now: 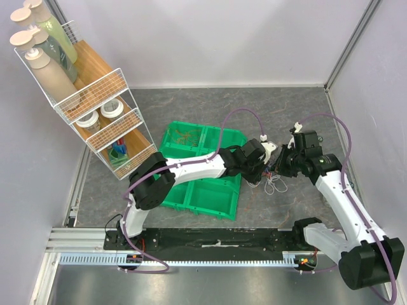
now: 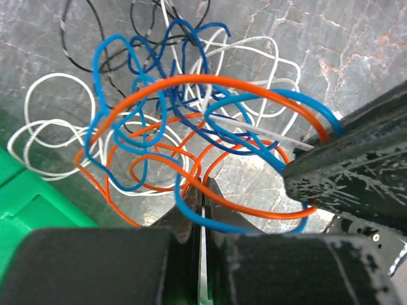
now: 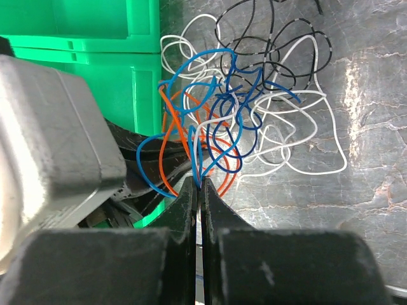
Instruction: Untangle the cables
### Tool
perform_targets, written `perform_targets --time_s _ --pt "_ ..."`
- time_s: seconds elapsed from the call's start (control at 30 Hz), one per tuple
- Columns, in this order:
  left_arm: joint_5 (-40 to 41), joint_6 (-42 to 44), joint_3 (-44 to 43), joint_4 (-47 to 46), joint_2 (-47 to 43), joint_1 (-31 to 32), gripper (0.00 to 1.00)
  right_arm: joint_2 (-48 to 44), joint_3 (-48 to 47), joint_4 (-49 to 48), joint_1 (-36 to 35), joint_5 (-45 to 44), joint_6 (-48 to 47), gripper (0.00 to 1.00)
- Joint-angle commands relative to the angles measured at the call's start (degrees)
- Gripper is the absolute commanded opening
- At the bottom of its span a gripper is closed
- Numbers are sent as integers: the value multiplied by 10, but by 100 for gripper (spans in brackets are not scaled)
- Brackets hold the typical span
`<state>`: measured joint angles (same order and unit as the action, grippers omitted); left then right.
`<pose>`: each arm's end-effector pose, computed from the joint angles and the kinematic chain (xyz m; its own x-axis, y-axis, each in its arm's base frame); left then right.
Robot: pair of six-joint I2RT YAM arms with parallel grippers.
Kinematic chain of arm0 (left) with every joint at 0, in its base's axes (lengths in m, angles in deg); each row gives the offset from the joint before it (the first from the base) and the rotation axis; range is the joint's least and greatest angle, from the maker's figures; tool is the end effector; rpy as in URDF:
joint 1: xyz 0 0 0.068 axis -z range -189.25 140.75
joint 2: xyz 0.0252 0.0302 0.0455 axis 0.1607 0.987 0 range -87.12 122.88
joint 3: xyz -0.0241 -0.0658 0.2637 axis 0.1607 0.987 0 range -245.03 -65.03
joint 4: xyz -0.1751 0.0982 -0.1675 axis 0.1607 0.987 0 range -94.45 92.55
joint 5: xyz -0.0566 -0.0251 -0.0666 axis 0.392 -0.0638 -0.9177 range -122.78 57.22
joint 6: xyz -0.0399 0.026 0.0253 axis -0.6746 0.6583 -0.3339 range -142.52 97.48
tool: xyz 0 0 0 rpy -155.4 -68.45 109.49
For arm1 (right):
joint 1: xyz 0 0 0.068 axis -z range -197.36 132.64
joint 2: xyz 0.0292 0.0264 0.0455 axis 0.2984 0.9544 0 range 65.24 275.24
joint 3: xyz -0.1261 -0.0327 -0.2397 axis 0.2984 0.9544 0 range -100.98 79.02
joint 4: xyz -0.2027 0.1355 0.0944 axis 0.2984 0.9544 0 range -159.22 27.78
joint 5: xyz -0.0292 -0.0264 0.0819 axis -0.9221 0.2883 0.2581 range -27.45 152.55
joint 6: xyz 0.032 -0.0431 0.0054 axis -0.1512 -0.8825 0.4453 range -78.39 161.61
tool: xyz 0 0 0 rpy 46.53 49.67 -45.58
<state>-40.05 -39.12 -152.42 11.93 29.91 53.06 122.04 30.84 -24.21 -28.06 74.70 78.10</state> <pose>0.2091 -0.4082 0.2010 -0.5830 0.5011 -0.6395 0.7854 0.5492 -0.2856 0.1864 0.0428 0.2694 -0.8170 0.4373 -0.3759 0.2261 0.8426 0.4888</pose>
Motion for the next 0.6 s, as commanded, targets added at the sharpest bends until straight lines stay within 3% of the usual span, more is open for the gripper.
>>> perform_targets --time_s 0.0,0.23,0.47,0.57 --pt "37 33 -12 12 -30 -3 2 7 -34 7 1 -21 -4 4" --pt "-50 54 38 11 -135 -4 2 96 -82 99 2 -193 -106 42" --pt "-85 61 27 42 -177 -7 2 68 -73 44 1 -39 -147 56" --pt "-67 68 6 66 -183 -10 2 35 -62 33 1 -33 -151 66"
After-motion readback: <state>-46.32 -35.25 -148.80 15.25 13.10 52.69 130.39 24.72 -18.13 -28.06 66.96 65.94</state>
